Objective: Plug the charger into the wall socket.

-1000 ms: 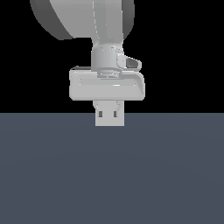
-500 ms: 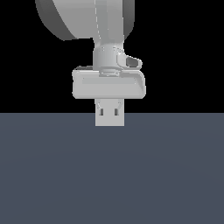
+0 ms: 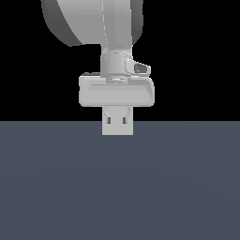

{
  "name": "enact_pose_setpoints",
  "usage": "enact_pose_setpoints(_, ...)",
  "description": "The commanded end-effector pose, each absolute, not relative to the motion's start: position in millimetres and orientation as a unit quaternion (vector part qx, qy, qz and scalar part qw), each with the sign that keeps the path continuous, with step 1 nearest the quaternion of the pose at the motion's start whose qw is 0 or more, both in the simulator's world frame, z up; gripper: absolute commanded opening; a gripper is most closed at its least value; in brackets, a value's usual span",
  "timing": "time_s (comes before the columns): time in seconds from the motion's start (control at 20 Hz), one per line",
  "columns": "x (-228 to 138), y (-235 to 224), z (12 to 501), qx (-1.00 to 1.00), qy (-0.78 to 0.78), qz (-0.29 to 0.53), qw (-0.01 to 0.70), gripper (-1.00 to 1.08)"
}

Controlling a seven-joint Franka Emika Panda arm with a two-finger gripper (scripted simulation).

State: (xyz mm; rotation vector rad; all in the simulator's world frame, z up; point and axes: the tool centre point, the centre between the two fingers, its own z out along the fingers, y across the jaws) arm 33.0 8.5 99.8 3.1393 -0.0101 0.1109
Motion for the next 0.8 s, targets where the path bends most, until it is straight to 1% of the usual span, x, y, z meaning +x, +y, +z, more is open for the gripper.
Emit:
enact_pose_setpoints(0.0, 40, 8, 100, 0.999, -0.003, 0.035, 0.0, -1.0)
enact_pose_setpoints(0.4, 66, 8, 100, 0.999, -0.004, 0.035, 0.0, -1.0)
enact_pose_setpoints(0.75, 73, 8, 100, 0.999, -0.004, 0.035, 0.0, -1.0)
